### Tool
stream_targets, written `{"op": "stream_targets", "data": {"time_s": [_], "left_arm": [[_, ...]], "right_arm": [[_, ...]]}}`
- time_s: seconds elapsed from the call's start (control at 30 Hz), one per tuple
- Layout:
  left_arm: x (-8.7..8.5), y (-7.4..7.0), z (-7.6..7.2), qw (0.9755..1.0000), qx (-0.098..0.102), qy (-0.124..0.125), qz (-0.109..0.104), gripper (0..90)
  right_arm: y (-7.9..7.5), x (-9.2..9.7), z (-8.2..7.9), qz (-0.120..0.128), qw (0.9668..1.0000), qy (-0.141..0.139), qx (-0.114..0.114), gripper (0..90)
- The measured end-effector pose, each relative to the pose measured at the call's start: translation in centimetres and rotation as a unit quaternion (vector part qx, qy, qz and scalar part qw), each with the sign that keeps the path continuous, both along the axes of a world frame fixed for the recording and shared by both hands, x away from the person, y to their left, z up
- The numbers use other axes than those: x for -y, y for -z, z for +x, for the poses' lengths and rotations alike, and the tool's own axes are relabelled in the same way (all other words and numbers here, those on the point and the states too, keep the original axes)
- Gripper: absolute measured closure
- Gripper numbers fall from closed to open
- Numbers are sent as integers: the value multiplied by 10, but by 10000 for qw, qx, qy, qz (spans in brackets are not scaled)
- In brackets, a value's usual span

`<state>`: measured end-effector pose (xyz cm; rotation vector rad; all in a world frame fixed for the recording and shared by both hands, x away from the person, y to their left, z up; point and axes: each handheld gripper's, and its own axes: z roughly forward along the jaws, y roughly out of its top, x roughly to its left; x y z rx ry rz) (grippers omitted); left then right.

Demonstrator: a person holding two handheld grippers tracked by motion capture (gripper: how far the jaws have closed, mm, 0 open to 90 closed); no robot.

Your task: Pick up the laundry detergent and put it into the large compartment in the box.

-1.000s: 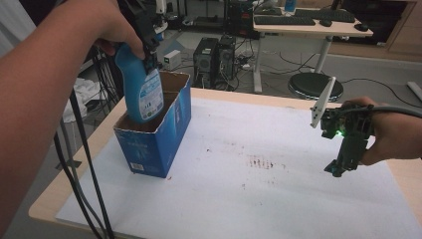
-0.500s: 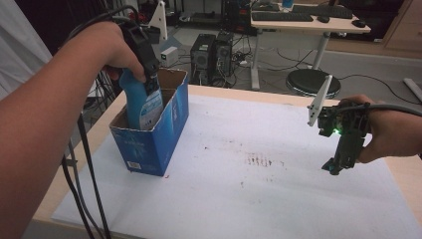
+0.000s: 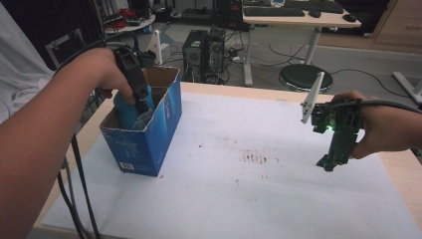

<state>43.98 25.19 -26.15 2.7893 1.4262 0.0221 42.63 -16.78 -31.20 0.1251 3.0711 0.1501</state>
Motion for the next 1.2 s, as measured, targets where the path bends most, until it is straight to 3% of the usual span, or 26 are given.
{"op": "stream_targets", "data": {"time_s": [0.2, 0.27, 0.37, 0.43, 0.5, 0.67, 1.0, 1.2], "left_arm": [[0, 17, -1, 9990, 76, 430, -83, 394], [0, 21, 0, 9981, 25, 619, -19, 395], [1, 26, 0, 9969, -6, 783, -2, 394], [2, 28, -1, 9971, 15, 763, -27, 394], [3, 31, 0, 9956, -30, 938, 8, 394], [3, 32, 0, 9949, -48, 1006, 13, 394], [1, 32, 0, 9961, -138, 867, 26, 374], [2, 24, -2, 9951, -57, 985, -33, 330]], "right_arm": [[1, -2, 1, -24, 10000, -19, -14, 6], [1, -2, 1, -22, 10000, -1, -5, 6], [2, -2, 1, -41, 10000, 5, -12, 6], [2, -2, 1, -31, 10000, -4, -4, 6], [2, -2, 1, -15, 10000, 3, 3, 6], [2, -2, 1, -22, 10000, 1, 4, 6], [2, -2, 0, 12, 10000, 10, 7, 6], [2, -3, 0, -7, 10000, -13, -10, 6]]}}
